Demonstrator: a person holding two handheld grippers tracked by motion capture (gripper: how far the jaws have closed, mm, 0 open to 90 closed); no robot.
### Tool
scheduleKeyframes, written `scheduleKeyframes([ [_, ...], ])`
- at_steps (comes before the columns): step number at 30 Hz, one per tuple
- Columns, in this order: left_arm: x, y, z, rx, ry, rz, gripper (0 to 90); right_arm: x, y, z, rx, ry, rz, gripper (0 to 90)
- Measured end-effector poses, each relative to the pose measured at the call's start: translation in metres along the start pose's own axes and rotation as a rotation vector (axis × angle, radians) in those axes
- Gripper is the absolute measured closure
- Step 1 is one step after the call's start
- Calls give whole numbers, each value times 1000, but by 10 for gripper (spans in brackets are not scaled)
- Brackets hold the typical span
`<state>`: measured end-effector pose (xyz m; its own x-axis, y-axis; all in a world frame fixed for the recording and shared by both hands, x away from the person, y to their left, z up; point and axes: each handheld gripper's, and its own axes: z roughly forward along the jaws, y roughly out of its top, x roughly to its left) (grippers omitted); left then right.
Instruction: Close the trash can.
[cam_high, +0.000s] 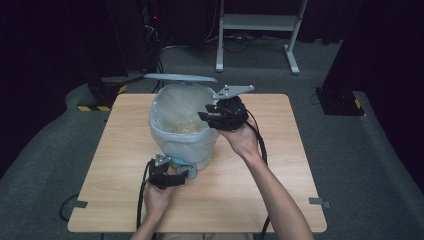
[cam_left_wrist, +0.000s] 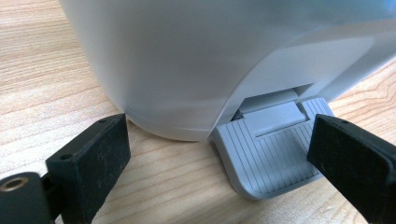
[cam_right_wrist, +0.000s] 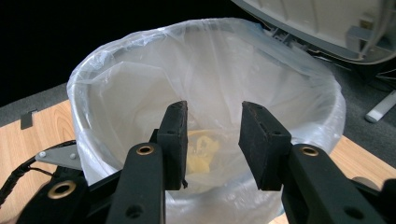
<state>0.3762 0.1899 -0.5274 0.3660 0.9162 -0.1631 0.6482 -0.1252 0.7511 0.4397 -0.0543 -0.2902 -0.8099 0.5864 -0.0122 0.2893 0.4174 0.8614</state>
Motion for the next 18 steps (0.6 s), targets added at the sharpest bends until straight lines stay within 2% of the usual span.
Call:
scheduleKeyframes([
  [9, 0, 0, 0, -1, 0, -1, 60, -6, -12, -12, -35, 2, 42, 597],
  [18, 0, 0, 0, -1, -3, -1, 61, -10, -30, -28, -65, -14, 60, 591],
])
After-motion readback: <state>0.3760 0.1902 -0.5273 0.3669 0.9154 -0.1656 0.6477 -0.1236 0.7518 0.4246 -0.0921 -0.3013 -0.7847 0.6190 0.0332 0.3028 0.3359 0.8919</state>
